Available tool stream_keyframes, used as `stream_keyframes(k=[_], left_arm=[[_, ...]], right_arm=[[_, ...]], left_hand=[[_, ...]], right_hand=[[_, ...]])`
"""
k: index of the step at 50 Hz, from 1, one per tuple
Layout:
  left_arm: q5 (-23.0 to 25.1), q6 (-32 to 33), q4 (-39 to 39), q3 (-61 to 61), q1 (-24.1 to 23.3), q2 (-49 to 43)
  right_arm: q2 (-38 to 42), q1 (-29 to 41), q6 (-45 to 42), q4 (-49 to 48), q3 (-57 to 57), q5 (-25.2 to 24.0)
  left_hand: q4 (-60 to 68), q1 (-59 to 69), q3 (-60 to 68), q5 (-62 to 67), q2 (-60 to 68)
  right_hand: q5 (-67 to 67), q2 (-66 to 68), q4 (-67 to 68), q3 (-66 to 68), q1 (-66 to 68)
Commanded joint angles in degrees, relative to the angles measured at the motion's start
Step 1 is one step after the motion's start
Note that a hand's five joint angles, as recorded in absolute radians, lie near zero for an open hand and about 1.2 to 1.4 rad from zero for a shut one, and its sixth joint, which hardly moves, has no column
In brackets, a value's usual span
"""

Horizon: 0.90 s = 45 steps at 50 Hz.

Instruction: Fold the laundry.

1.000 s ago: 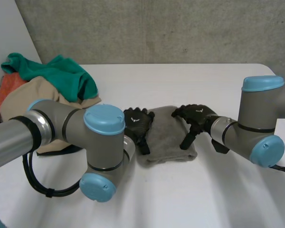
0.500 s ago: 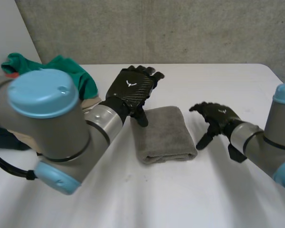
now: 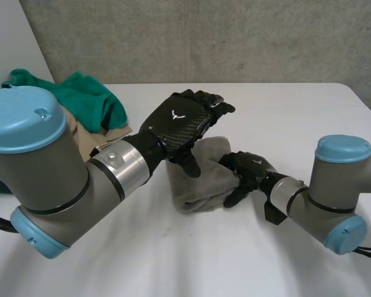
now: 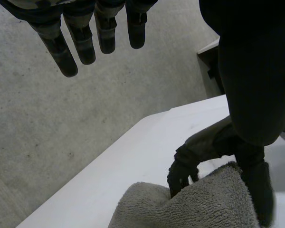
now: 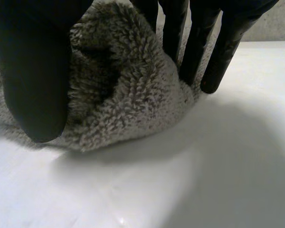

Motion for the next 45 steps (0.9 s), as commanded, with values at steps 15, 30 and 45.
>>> stream_keyframes(k=[15,30,45], left_arm=[[0.1,0.0,0.2,0.0,0.1,-0.1],[0.1,0.0,0.4,0.1,0.2,-1.0],[0.2,0.0,0.4,0.5,0.8,-3.1]], right_arm=[[11.2,-5.8,2.6,2.8,-27.7,16.3],[33.8,-17.6,-12.0,11.8,-67.6,21.9],[36.3,-24.8,-20.8,11.4,-73.5,25.0]], left_hand=[[0.1,0.6,-0.3,-1.0,0.1],[0.3,0.8,-0.2,-0.9,0.2],[0.5,1.0,0.0,-0.7,0.4]], right_hand=[[51.8,50.2,50.4,50.2,54.4],[51.8,50.2,50.4,50.2,54.4],[51.8,50.2,50.4,50.2,54.4]])
